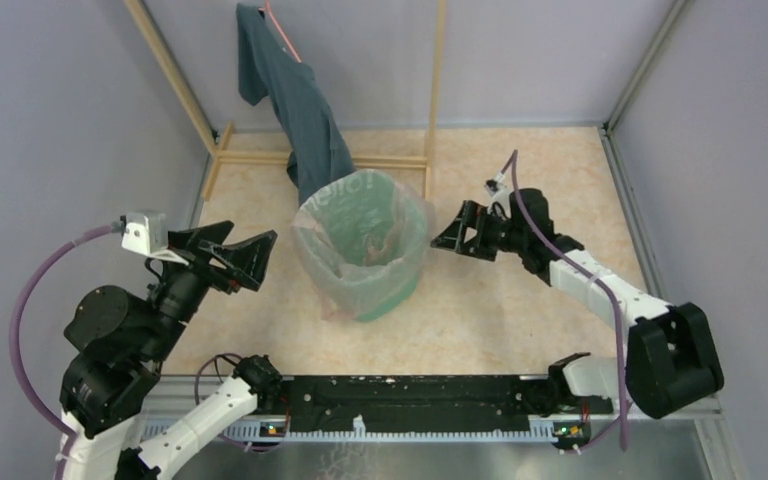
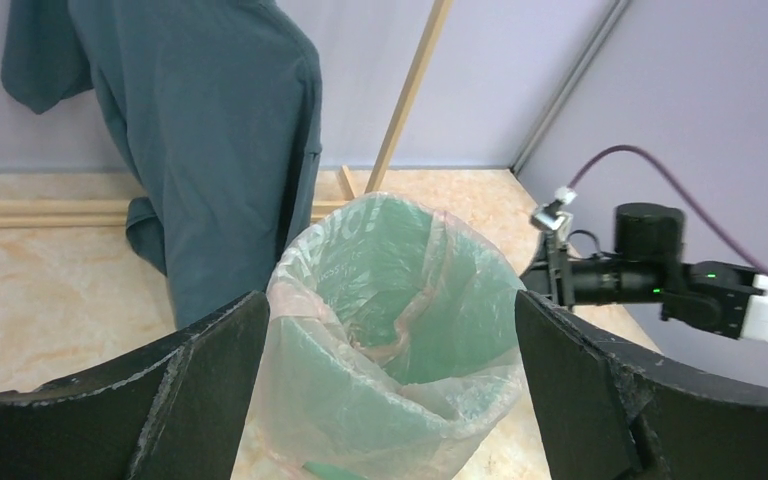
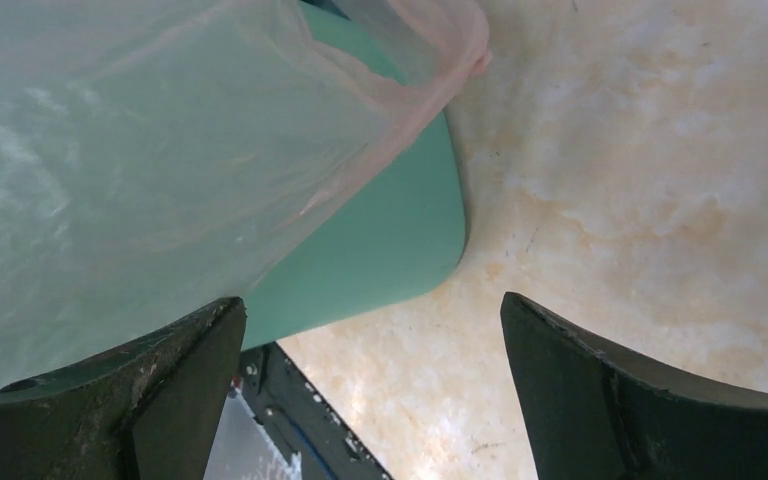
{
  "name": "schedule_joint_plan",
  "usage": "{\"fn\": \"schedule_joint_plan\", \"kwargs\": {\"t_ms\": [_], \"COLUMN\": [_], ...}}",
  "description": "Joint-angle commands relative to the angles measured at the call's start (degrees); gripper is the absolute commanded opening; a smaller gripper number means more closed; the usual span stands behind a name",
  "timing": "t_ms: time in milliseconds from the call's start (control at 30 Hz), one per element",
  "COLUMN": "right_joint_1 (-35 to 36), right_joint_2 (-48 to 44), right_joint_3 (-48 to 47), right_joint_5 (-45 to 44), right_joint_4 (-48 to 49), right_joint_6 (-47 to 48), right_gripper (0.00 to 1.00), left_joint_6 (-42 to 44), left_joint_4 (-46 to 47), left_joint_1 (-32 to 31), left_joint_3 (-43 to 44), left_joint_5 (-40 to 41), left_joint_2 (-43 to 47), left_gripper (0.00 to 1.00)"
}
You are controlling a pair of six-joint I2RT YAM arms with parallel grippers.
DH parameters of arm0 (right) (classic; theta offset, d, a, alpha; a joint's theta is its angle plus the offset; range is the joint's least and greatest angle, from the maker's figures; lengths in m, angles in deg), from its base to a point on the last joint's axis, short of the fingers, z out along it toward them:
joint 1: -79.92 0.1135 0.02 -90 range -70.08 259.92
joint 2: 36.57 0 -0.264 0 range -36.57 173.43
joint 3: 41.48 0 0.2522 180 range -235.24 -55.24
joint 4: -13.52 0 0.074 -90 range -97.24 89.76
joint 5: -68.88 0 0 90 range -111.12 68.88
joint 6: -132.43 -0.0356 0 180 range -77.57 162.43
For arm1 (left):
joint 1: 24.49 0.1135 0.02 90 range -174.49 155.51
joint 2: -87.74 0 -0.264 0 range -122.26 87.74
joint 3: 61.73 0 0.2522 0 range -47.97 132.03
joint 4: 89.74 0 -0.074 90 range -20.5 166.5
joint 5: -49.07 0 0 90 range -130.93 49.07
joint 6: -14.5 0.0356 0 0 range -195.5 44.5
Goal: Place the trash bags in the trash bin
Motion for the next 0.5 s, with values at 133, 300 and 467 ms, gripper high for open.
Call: {"fn": "schedule_joint_plan", "kwargs": {"t_ms": [133,300,467], "right_joint_1": [13.3,25.1,34.7], "right_joint_2": [16.3,25.9,39.1], "right_joint_3": [-3.6,-11.2,-27.7], "right_joint_5": [-8.8,-15.4,-20.7], "right_joint_4": [21.1,27.2,29.0], "right_joint_6": [-1.3,-8.5,-13.1], "right_gripper": [0.96,0.95,0.95], "left_joint_6": [3.3,3.2,2.7], "left_joint_4": [1.1,-0.6,-0.8], "left_joint_1": [-0.2,-0.3,-0.2], "left_joint_3": [1.9,3.7,4.4], "left_joint_5": [-2.2,-2.3,-2.2], "left_joint_2": [-0.6,-0.2,0.8], "left_gripper": [0.98,0.98,0.98]}}
